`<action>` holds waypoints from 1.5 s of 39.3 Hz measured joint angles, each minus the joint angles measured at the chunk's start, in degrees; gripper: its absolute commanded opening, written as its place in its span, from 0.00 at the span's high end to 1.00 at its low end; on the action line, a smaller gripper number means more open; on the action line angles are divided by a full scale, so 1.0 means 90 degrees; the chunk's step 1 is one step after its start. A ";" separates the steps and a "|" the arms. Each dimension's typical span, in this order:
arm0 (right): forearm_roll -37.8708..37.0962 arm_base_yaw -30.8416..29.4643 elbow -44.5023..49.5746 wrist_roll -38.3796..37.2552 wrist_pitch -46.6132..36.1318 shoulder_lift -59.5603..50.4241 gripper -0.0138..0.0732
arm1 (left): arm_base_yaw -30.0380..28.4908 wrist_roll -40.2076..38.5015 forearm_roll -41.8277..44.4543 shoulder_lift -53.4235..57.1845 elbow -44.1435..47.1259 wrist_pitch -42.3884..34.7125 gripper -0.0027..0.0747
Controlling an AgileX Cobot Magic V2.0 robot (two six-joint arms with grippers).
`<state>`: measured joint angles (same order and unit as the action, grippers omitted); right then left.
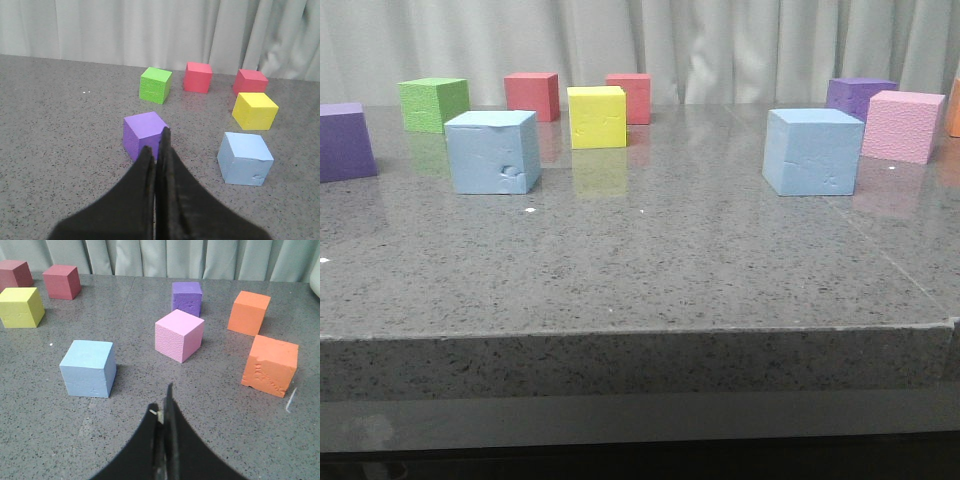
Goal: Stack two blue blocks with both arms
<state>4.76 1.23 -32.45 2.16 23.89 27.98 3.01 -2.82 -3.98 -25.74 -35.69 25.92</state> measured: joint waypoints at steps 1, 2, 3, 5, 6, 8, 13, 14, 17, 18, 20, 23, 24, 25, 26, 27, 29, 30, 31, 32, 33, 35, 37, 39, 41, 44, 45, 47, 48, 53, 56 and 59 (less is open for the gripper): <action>0.0000 0.0000 0.0014 0.0000 0.0000 0.0000 0.89 | 0.0000 0.0000 0.0000 0.0000 0.0000 0.0006 0.97; 0.0000 0.0000 0.0014 0.0000 0.0000 0.0000 0.85 | 0.0000 0.0000 0.0000 0.0000 0.0000 0.0006 0.94; 0.0000 0.0000 0.0014 0.0000 0.0000 0.0000 0.82 | 0.0000 0.0000 0.0000 0.0000 0.0000 0.0006 0.90; 0.0000 0.0000 0.0026 0.0000 0.0000 0.0000 0.68 | 0.0000 0.0000 0.0000 0.0000 0.0000 0.0006 0.77; 0.0000 0.0000 0.0026 0.0000 0.0000 0.0000 0.59 | 0.0000 0.0000 0.0000 0.0000 0.0000 0.0006 0.68; -0.0025 0.0000 0.0026 0.0000 0.0000 0.0000 0.44 | 0.0000 0.0000 0.0063 0.0000 0.0000 0.0006 0.49; -0.0169 0.0000 0.0026 0.0000 0.0052 0.0000 0.17 | 0.0000 0.0000 0.0279 0.0000 0.0000 0.0006 0.24; -0.0191 0.0000 0.0026 0.0000 0.0063 0.0000 0.15 | 0.0000 0.0000 0.0283 0.0000 0.0000 0.0006 0.24; -0.0207 0.0000 0.0026 0.0027 0.0062 0.0000 0.15 | 0.0000 0.0000 0.0309 0.0000 0.0000 -0.0007 0.26; -0.0207 0.0000 0.0026 0.0027 0.0062 0.0000 0.15 | 0.0000 0.0000 0.0325 0.0000 0.0000 -0.0019 0.26; -0.0207 0.0000 0.0026 0.0027 0.0065 0.0000 0.15 | 0.0000 0.0000 0.0328 0.0000 0.0000 -0.0019 0.28; -0.0207 0.0000 0.0026 0.0027 0.0076 0.0001 0.15 | 0.0000 0.0000 0.0328 0.0000 0.0000 -0.0019 0.31; -0.0207 0.0000 0.0026 0.0027 0.0076 0.0001 0.15 | 0.0000 0.0000 0.0339 0.0000 0.0000 -0.0019 0.31; -0.0207 0.0000 0.0026 0.0027 0.0076 0.0001 0.15 | 0.0000 0.0000 0.0338 0.0000 0.0000 -0.0019 0.32; -0.0207 0.0000 0.0026 0.0027 0.0076 0.0001 0.15 | 0.0000 0.0000 0.0338 0.0000 0.0000 -0.0019 0.33; -0.0207 0.0000 0.0026 0.0027 0.0076 0.0001 0.15 | 0.0000 0.0000 0.0338 0.0000 0.0000 -0.0019 0.33; -0.0207 0.0000 0.0026 0.0027 0.0076 0.0001 0.15 | 0.0000 0.0000 0.0342 0.0000 0.0000 -0.0019 0.35; -0.0207 0.0000 0.0026 0.0027 0.0076 0.0001 0.15 | 0.0000 0.0000 0.0342 0.0000 0.0000 -0.0019 0.36; -0.0207 0.0000 0.0026 0.0027 0.0076 0.0001 0.15 | 0.0000 0.0000 0.0342 0.0000 0.0000 -0.0019 0.36; -0.0207 0.0000 0.0026 0.0027 0.0076 0.0001 0.15 | 0.0000 0.0000 0.0342 0.0000 0.0000 -0.0019 0.37; -0.0207 0.0000 0.0026 0.0027 0.0076 0.0001 0.15 | 0.0000 0.0000 0.0342 0.0000 0.0000 -0.0019 0.38; -0.0207 0.0000 0.0026 0.0027 0.0076 0.0001 0.15 | 0.0000 0.0000 0.0342 0.0000 0.0000 -0.0019 0.39; -0.0207 0.0000 0.0026 0.0027 0.0076 0.0001 0.15 | 0.0000 0.0000 0.0342 0.0000 0.0000 -0.0019 0.40; -0.0207 0.0000 0.0026 0.0027 0.0076 0.0011 0.15 | 0.0000 0.0000 0.0342 0.0000 0.0000 -0.0019 0.41; -0.0207 0.0000 0.0026 0.0027 0.0076 0.0011 0.15 | 0.0000 0.0000 0.0342 0.0000 0.0000 -0.0019 0.42; -0.0207 0.0000 -0.0041 0.0027 0.0150 0.0078 0.15 | 0.0000 0.0000 0.0342 0.0000 0.0000 -0.0019 0.43; -0.0207 0.0000 -0.0119 0.0027 0.0237 0.0133 0.15 | 0.0000 0.0000 0.0342 0.0000 0.0000 -0.0019 0.44; -0.0207 0.0000 -0.0326 0.0027 0.0474 0.0271 0.15 | 0.0000 0.0000 0.0342 0.0000 0.0000 -0.0019 0.45; -0.0207 0.0000 -0.0478 0.0027 0.0595 0.0343 0.15 | 0.0000 0.0000 0.0342 0.0000 0.0000 -0.0019 0.45; 0.0073 0.0101 -0.1244 0.0015 0.1442 0.0926 0.15 | 0.0000 0.0000 0.0342 0.0000 0.0000 -0.0019 0.47; 0.0270 0.0291 -0.1694 0.0123 0.1893 0.1313 0.15 | 0.0000 0.0000 0.0342 0.0000 0.0000 -0.0019 0.47; 0.0409 0.0576 -0.2116 0.0356 0.2271 0.1686 0.15 | 0.0000 0.0000 0.0342 0.0000 0.0000 -0.0019 0.47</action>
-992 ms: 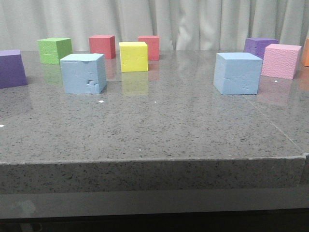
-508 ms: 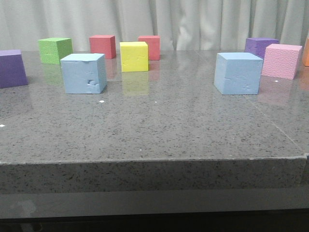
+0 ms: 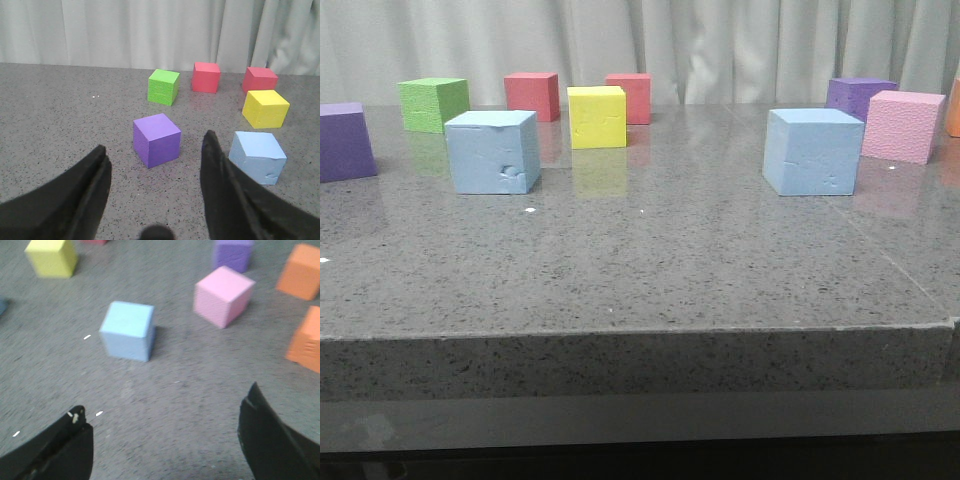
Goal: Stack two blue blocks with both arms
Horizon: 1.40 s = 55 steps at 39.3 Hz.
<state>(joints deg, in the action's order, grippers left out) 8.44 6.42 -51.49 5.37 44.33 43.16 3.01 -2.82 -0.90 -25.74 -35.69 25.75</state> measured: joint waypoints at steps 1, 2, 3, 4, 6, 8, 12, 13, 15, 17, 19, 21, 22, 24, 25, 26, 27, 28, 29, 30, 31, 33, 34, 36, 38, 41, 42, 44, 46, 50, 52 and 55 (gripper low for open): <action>0.0017 0.0092 -0.0113 0.0056 0.0145 0.0155 0.15 | 0.0000 0.0000 0.0000 0.0000 0.0000 0.0000 0.47; 0.0047 0.0219 -0.0260 0.0109 0.0244 0.0318 0.15 | 0.0000 0.0000 0.0000 0.0000 0.0000 0.0000 0.47; 0.0064 0.0352 -0.0404 0.0162 0.0387 0.0485 0.15 | 0.0000 0.0000 0.0000 0.0000 0.0000 0.0000 0.47; 0.0078 0.0483 -0.0551 0.0176 0.0467 0.0614 0.15 | 0.0000 0.0000 0.0000 0.0000 0.0000 0.0000 0.47; 0.0094 0.0692 -0.0813 0.0201 0.0633 0.0971 0.15 | 0.0000 0.0000 0.0000 0.0000 0.0000 0.0000 0.47; 0.0121 0.0848 -0.1044 0.0209 0.0785 0.1264 0.15 | 0.0000 0.0000 0.0000 0.0000 0.0000 0.0000 0.47; 0.0135 0.1048 -0.1640 -0.0004 0.1094 0.2018 0.15 | 0.0000 0.0000 0.0000 0.0000 0.0000 0.0000 0.47; 0.0135 0.1064 -0.1833 -0.0126 0.1199 0.2243 0.15 | 0.0000 0.0000 0.0000 0.0000 0.0000 0.0000 0.47; 0.0095 0.1077 -0.2177 -0.0362 0.1376 0.2641 0.15 | 0.0000 0.0000 0.0010 0.0000 0.0000 0.0000 0.47; -0.0036 0.1079 -0.2529 -0.0639 0.1552 0.3040 0.15 | 0.0000 0.0000 0.0010 0.0000 0.0000 0.0000 0.47; -0.0211 0.1079 -0.2881 -0.0933 0.1721 0.3432 0.15 | 0.0000 0.0000 0.0010 0.0000 0.0000 0.0000 0.47; -0.0441 0.1079 -0.3269 -0.1260 0.1881 0.3817 0.15 | 0.0000 0.0000 0.0010 0.0000 0.0000 0.0000 0.47; -0.0520 0.1079 -0.3412 -0.1373 0.1966 0.4027 0.15 | 0.0000 0.0000 0.0010 0.0000 0.0000 0.0000 0.47; -0.0692 0.1079 -0.3730 -0.1603 0.2115 0.4384 0.15 | 0.0000 0.0000 0.0010 0.0000 0.0000 0.0000 0.47; -0.0766 0.1079 -0.3909 -0.1699 0.2193 0.4578 0.15 | 0.0000 0.0000 0.0010 0.0000 0.0000 0.0000 0.47; -0.0833 0.1079 -0.4077 -0.1792 0.2268 0.4766 0.15 | 0.0000 0.0000 0.0010 0.0000 0.0000 0.0000 0.47; -0.0887 0.1079 -0.4236 -0.1869 0.2334 0.4944 0.15 | 0.0000 0.0000 0.0010 0.0000 0.0000 0.0000 0.47; -0.0938 0.1079 -0.4384 -0.1915 0.2383 0.5116 0.15 | 0.0000 0.0000 0.0010 0.0000 0.0000 0.0000 0.47; -0.0938 0.1079 -0.4524 -0.1954 0.2420 0.5240 0.15 | 0.0000 0.0000 0.0010 0.0000 0.0000 0.0000 0.47; -0.0938 0.1079 -0.4592 -0.1957 0.2455 0.5358 0.14 | 0.0000 0.0000 0.0010 0.0000 0.0000 0.0000 0.47; -0.0938 0.1079 -0.4717 -0.1988 0.2492 0.5509 0.14 | 0.0000 0.0000 0.0010 0.0000 0.0000 0.0000 0.47; -0.0938 0.1079 -0.4909 -0.2016 0.2551 0.5748 0.12 | 0.0000 0.0000 0.0010 0.0000 0.0000 0.0000 0.47; -0.0938 0.1079 -0.5008 -0.2029 0.2576 0.5872 0.10 | 0.0000 0.0000 0.0010 0.0000 0.0000 0.0000 0.47; -0.0938 0.1079 -0.5161 -0.2029 0.2614 0.6071 0.09 | 0.0000 0.0000 0.0010 0.0000 0.0000 0.0000 0.47; -0.0938 0.1079 -0.5266 -0.2042 0.2611 0.6219 0.09 | 0.0000 0.0000 0.0010 0.0000 0.0000 0.0000 0.47; -0.0971 0.1079 -0.5399 -0.2054 0.2597 0.6438 0.09 | 0.0000 0.0000 0.0010 0.0000 0.0000 0.0000 0.47; -0.0971 0.1079 -0.5430 -0.2054 0.2564 0.6485 0.09 | 0.0000 0.0000 0.0010 0.0000 0.0000 0.0000 0.47; -0.0971 0.1079 -0.5459 -0.2070 0.2494 0.6597 0.09 | 0.0000 0.0000 0.0010 0.0000 0.0000 0.0000 0.47; -0.0980 0.1079 -0.5470 -0.2092 0.2411 0.6678 0.09 | 0.0000 0.0000 0.0010 0.0000 0.0000 0.0000 0.47; -0.0980 0.1079 -0.5470 -0.2127 0.2289 0.6810 0.09 | 0.0000 0.0000 0.0010 0.0000 0.0000 0.0000 0.47; -0.0984 0.1079 -0.5470 -0.2155 0.2244 0.6887 0.09 | 0.0000 0.0000 0.0010 0.0000 0.0000 0.0000 0.47; -0.0999 0.1079 -0.5470 -0.2166 0.2198 0.7034 0.09 | 0.0000 0.0000 0.0010 0.0000 0.0000 0.0000 0.47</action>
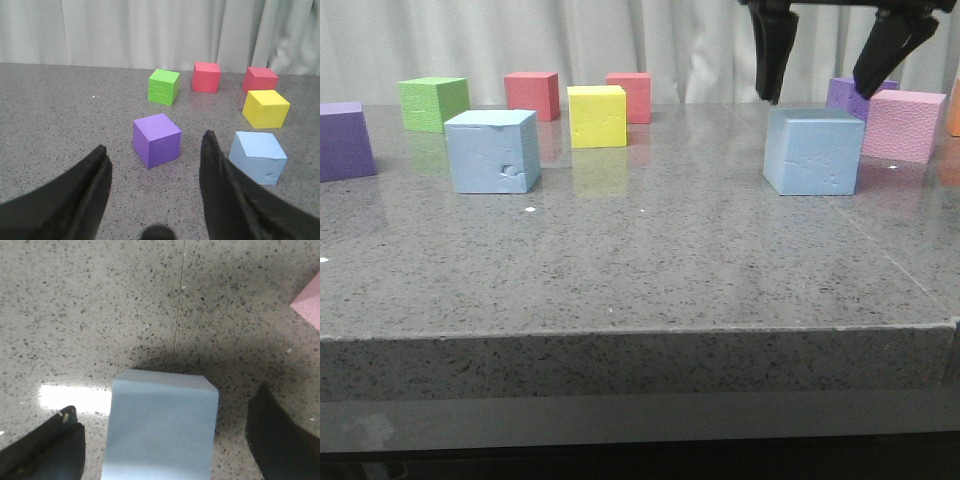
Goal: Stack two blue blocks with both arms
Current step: 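Lower the right gripper onto the light blue cube nearest the pink cube and grasp it, then lift the light blue cube and carry it toward the table center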
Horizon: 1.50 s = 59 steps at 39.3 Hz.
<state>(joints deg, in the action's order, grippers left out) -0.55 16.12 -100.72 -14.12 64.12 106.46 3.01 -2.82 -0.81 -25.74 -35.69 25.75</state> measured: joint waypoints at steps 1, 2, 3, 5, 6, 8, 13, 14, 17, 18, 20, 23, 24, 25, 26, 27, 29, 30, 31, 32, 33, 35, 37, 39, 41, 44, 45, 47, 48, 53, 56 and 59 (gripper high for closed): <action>-0.0011 0.0000 0.0000 -0.0009 -0.0012 0.0062 0.09 | 0.0000 0.0000 0.0000 0.0000 0.0000 0.0000 0.47; -0.0011 0.0000 0.0000 -0.0009 -0.0011 0.0110 0.09 | 0.0000 0.0000 0.0000 0.0000 0.0000 0.0000 0.47; -0.0011 0.0000 0.0000 -0.0009 -0.0013 0.0159 0.09 | 0.0000 0.0000 0.0000 0.0000 0.0000 0.0000 0.47; -0.0011 0.0000 0.0000 -0.0027 -0.0013 0.0272 0.09 | 0.0000 0.0000 0.0000 0.0000 0.0000 0.0000 0.47; -0.0011 0.0000 0.0000 -0.0038 -0.0013 0.0336 0.09 | 0.0000 0.0000 0.0000 0.0000 0.0000 0.0000 0.47; -0.0011 0.0000 0.0000 -0.0083 -0.0013 0.0442 0.09 | 0.0000 0.0000 0.0000 0.0000 0.0000 0.0000 0.47; -0.0011 0.0000 0.0000 -0.0180 -0.0013 0.0675 0.19 | 0.0000 0.0000 0.0000 0.0000 0.0000 0.0000 0.47; -0.0011 0.0000 0.0000 -0.0196 -0.0013 0.0692 0.21 | 0.0000 0.0000 0.0000 0.0000 0.0000 0.0000 0.47; -0.0011 0.0000 0.0000 -0.0231 -0.0013 0.0720 0.28 | 0.0000 0.0000 0.0000 0.0000 0.0000 0.0000 0.47; -0.0011 0.0000 0.0000 -0.0231 -0.0013 0.0720 0.30 | 0.0000 0.0000 0.0000 0.0000 0.0000 0.0000 0.47; -0.0011 0.0000 -0.0018 -0.0231 -0.0013 0.0707 0.31 | 0.0000 0.0000 0.0000 0.0000 0.0000 0.0000 0.47; 0.0061 0.0000 -0.0107 -0.0231 0.0103 0.0687 0.31 | 0.0000 0.0000 0.0000 0.0000 0.0000 0.0000 0.47; 0.0061 0.0000 -0.0131 -0.0231 0.0145 0.0667 0.31 | 0.0000 0.0000 0.0000 0.0000 0.0000 0.0000 0.47; 0.0061 0.0011 -0.0178 -0.0231 0.0191 0.0663 0.31 | 0.0000 0.0000 0.0000 0.0000 0.0000 0.0000 0.47; 0.0061 0.0011 -0.0236 -0.0231 0.0271 0.0635 0.31 | 0.0000 0.0000 0.0000 0.0000 0.0000 0.0000 0.47; 0.0061 0.0024 -0.0280 -0.0231 0.0323 0.0601 0.31 | 0.0000 0.0000 0.0000 0.0000 0.0000 0.0000 0.47; 0.0061 0.0064 -0.0412 -0.0231 0.0439 0.0530 0.32 | 0.0000 0.0000 0.0000 0.0000 0.0000 0.0000 0.47; 0.0061 0.0094 -0.0464 -0.0231 0.0504 0.0491 0.32 | 0.0000 0.0000 0.0000 0.0000 0.0000 0.0000 0.47; 0.0061 0.0127 -0.0527 -0.0243 0.0541 0.0442 0.32 | 0.0000 0.0000 0.0000 0.0000 0.0000 0.0000 0.47; 0.0061 0.0180 -0.0574 -0.0243 0.0588 0.0404 0.32 | 0.0000 0.0000 0.0000 0.0000 0.0000 0.0000 0.47; 0.0061 0.0229 -0.0614 -0.0271 0.0605 0.0366 0.32 | 0.0000 0.0000 0.0000 0.0000 0.0000 0.0000 0.47; 0.0061 0.0366 -0.0693 -0.0365 0.0649 0.0299 0.32 | 0.0000 0.0000 0.0000 0.0000 0.0000 0.0000 0.47; 0.0019 0.0532 -0.0726 -0.0588 0.0649 0.0255 0.32 | 0.0000 0.0000 0.0000 0.0000 0.0000 0.0000 0.47; -0.0100 0.0694 -0.0739 -0.0815 0.0660 0.0245 0.32 | 0.0000 0.0000 0.0000 0.0000 0.0000 0.0000 0.47; -0.0276 0.0930 -0.0739 -0.1108 0.0674 0.0245 0.32 | 0.0000 0.0000 0.0000 0.0000 0.0000 0.0000 0.47; -0.0550 0.1244 -0.0739 -0.1492 0.0674 0.0273 0.32 | 0.0000 0.0000 0.0000 0.0000 0.0000 0.0000 0.47; -0.0658 0.1337 -0.0739 -0.1634 0.0658 0.0290 0.32 | 0.0000 0.0000 0.0000 0.0000 0.0000 0.0000 0.47; -0.0853 0.1538 -0.0739 -0.1869 0.0591 0.0325 0.32 | 0.0000 0.0000 0.0000 0.0000 0.0000 0.0000 0.47; -0.0936 0.1639 -0.0739 -0.1969 0.0533 0.0341 0.32 | 0.0000 0.0000 0.0000 0.0000 0.0000 0.0000 0.47; -0.1097 0.1837 -0.0739 -0.2328 0.0309 0.0500 0.32 | 0.0000 0.0000 0.0000 0.0000 0.0000 0.0000 0.47; -0.1149 0.1848 -0.0739 -0.2405 0.0242 0.0623 0.32 | 0.0000 0.0000 0.0000 0.0000 0.0000 0.0000 0.47; -0.1197 0.1848 -0.0739 -0.2420 0.0228 0.0751 0.32 | 0.0000 0.0000 0.0000 0.0000 0.0000 0.0000 0.47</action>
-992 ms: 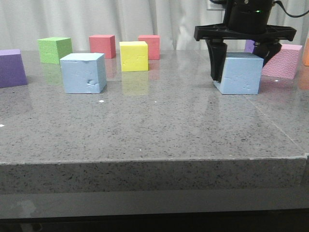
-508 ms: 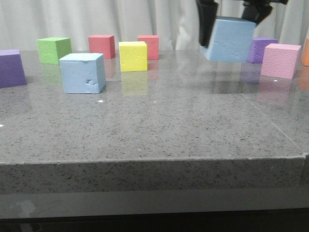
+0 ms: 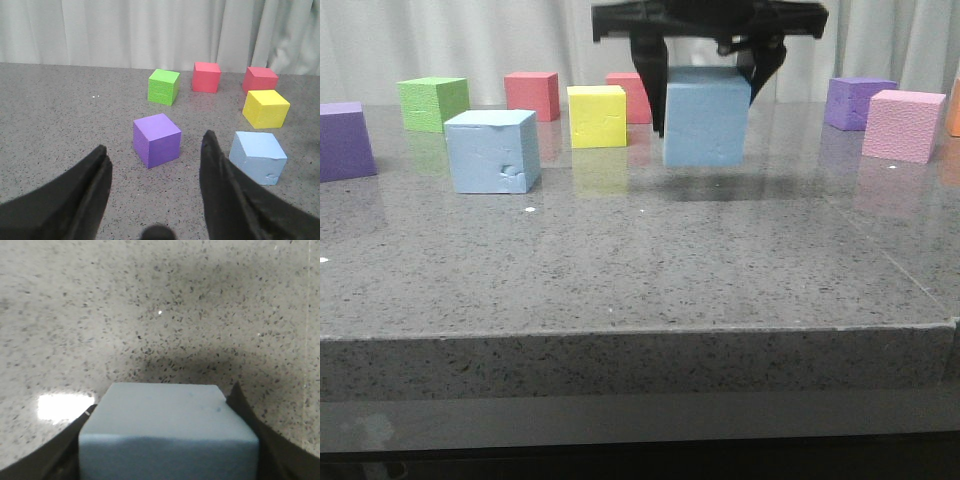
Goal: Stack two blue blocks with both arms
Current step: 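Lift the light blue cube and carry it toward the table center, then set the light blue cube down and open the right gripper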
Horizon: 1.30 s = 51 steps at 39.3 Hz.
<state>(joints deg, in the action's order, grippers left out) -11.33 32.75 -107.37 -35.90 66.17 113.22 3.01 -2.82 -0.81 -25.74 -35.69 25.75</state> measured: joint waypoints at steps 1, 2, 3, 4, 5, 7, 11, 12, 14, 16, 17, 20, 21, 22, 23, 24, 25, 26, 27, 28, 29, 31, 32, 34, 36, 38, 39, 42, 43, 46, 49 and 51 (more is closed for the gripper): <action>-0.0015 0.0000 0.0000 -0.0004 -0.0011 0.0038 0.32 | 0.0000 0.0000 0.0000 0.0000 0.0000 0.0000 0.47; -0.0030 0.0000 0.0000 -0.0014 -0.0009 0.0072 0.31 | 0.0000 0.0000 0.0000 0.0000 0.0000 0.0000 0.47; -0.0038 0.0000 0.0000 -0.0014 -0.0009 0.0094 0.31 | 0.0000 0.0000 0.0000 0.0000 0.0000 0.0000 0.47; -0.0038 0.0000 0.0000 -0.0014 -0.0013 0.0124 0.31 | 0.0000 0.0000 0.0000 0.0000 0.0000 0.0000 0.47; -0.0038 0.0000 0.0000 -0.0014 -0.0027 0.0158 0.31 | 0.0000 0.0000 0.0000 0.0000 0.0000 0.0000 0.47; -0.0038 0.0000 0.0000 -0.0014 -0.0038 0.0212 0.31 | 0.0000 0.0000 0.0000 0.0000 0.0000 0.0000 0.47; -0.0038 0.0000 0.0000 -0.0014 -0.0051 0.0322 0.31 | 0.0000 0.0000 0.0000 0.0000 0.0000 0.0000 0.47; -0.0038 0.0000 0.0000 -0.0014 -0.0064 0.0352 0.29 | 0.0000 0.0000 0.0000 0.0000 0.0000 0.0000 0.47; -0.0038 0.0000 0.0000 -0.0014 -0.0105 0.0390 0.25 | 0.0000 0.0000 0.0000 0.0000 0.0000 0.0000 0.47; -0.0038 0.0000 0.0000 -0.0014 -0.0107 0.0390 0.17 | 0.0000 0.0000 0.0000 0.0000 0.0000 0.0000 0.47; -0.0038 0.0000 0.0000 -0.0014 -0.0107 0.0390 0.15 | 0.0000 0.0000 0.0000 0.0000 0.0000 0.0000 0.47; -0.0038 0.0000 0.0000 -0.0014 -0.0107 0.0390 0.09 | 0.0000 0.0000 0.0000 0.0000 0.0000 0.0000 0.47; -0.0038 0.0000 0.0000 -0.0014 -0.0107 0.0390 0.09 | 0.0000 0.0000 0.0000 0.0000 0.0000 0.0000 0.47; -0.0038 0.0000 0.0000 -0.0014 -0.0107 0.0390 0.09 | 0.0000 0.0000 0.0000 0.0000 0.0000 0.0000 0.47; -0.0038 0.0000 0.0000 -0.0014 -0.0107 0.0390 0.09 | 0.0000 0.0000 0.0000 0.0000 0.0000 0.0000 0.47; -0.0038 0.0000 0.0000 -0.0014 -0.0107 0.0372 0.09 | 0.0000 0.0000 0.0000 0.0000 0.0000 0.0000 0.47; -0.0038 0.0000 0.0000 -0.0014 -0.0107 0.0361 0.09 | 0.0000 0.0000 0.0000 0.0000 0.0000 0.0000 0.47; -0.0038 0.0000 0.0000 -0.0014 -0.0107 0.0330 0.09 | 0.0000 0.0000 0.0000 0.0000 0.0000 0.0000 0.47; -0.0038 -0.0011 0.0000 0.0000 -0.0107 0.0286 0.09 | 0.0000 0.0000 0.0000 0.0000 0.0000 0.0000 0.47; -0.0038 -0.0011 0.0012 0.0041 -0.0107 0.0243 0.09 | 0.0000 0.0000 0.0000 0.0000 0.0000 0.0000 0.47; 0.0010 -0.0011 0.0012 0.0108 -0.0107 0.0173 0.09 | 0.0000 0.0000 0.0000 0.0000 0.0000 0.0000 0.47; 0.0094 -0.0011 0.0012 0.0263 -0.0107 0.0040 0.09 | 0.0000 0.0000 0.0000 0.0000 0.0000 0.0000 0.47; 0.0158 -0.0011 0.0012 0.0394 -0.0095 -0.0068 0.09 | 0.0000 0.0000 0.0000 0.0000 0.0000 0.0000 0.47; 0.0275 -0.0011 0.0012 0.0644 -0.0081 -0.0279 0.09 | 0.0000 0.0000 0.0000 0.0000 0.0000 0.0000 0.47; 0.0359 -0.0011 0.0012 0.0972 -0.0054 -0.0520 0.09 | 0.0000 0.0000 0.0000 0.0000 0.0000 0.0000 0.47; 0.0416 -0.0011 0.0012 0.1343 0.0016 -0.0775 0.09 | 0.0000 0.0000 0.0000 0.0000 0.0000 0.0000 0.47; 0.0451 -0.0011 0.0012 0.1556 0.0045 -0.0922 0.09 | 0.0000 0.0000 0.0000 0.0000 0.0000 0.0000 0.47; 0.0485 -0.0011 0.0012 0.2087 0.0191 -0.1292 0.09 | 0.0000 0.0000 0.0000 0.0000 0.0000 0.0000 0.47; 0.0495 -0.0011 0.0012 0.2234 0.0263 -0.1402 0.09 | 0.0000 0.0000 0.0000 0.0000 0.0000 0.0000 0.47; 0.0570 -0.0011 0.0152 0.2691 0.0312 -0.1852 0.09 | 0.0000 0.0000 0.0000 0.0000 0.0000 0.0000 0.47; 0.0645 -0.0022 0.0504 0.3012 0.0267 -0.2422 0.09 | 0.0000 0.0000 0.0000 0.0000 0.0000 0.0000 0.47; 0.0672 -0.0022 0.0843 0.3154 0.0146 -0.2790 0.09 | 0.0000 0.0000 0.0000 0.0000 0.0000 0.0000 0.47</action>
<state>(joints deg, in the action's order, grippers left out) -5.28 32.55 -99.78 -7.52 67.49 88.11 3.01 -2.82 -0.81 -25.74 -35.69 25.75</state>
